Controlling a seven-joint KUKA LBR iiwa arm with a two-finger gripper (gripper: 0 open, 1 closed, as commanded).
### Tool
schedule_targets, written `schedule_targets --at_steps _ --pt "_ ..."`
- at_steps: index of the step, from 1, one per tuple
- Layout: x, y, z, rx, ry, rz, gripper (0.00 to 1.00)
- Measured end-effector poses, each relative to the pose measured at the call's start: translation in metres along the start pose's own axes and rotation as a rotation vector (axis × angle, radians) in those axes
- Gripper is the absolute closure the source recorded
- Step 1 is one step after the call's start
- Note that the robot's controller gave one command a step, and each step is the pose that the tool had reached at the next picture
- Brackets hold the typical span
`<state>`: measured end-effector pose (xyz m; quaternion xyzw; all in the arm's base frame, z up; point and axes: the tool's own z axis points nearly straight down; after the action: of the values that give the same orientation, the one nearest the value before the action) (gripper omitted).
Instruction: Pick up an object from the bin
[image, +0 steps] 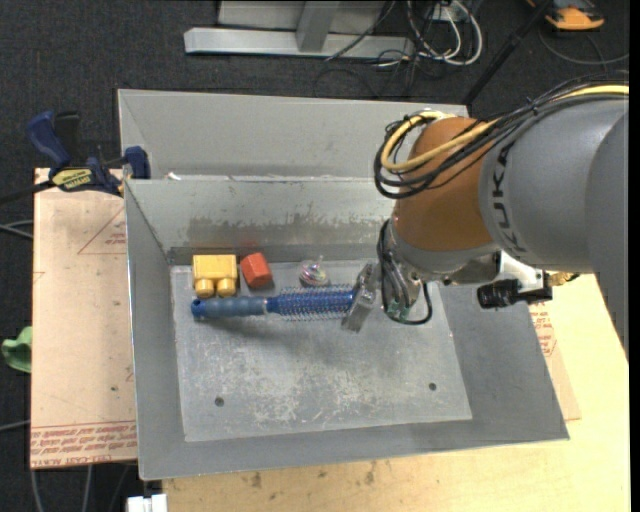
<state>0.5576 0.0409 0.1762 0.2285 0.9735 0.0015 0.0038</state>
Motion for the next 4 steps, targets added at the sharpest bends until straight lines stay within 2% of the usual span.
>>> schedule_targets --at_steps 1,2,3,4 --pt "-0.011 0.008 -0.020 0.002 0.003 0.001 1.00" --pt "-0.022 0.016 -0.006 0.005 0.005 0.015 1.00" --pt "-0.039 0.015 0.004 0.004 0.005 0.029 1.00" --pt "-0.075 0.020 0.020 0.003 0.004 0.099 1.00"
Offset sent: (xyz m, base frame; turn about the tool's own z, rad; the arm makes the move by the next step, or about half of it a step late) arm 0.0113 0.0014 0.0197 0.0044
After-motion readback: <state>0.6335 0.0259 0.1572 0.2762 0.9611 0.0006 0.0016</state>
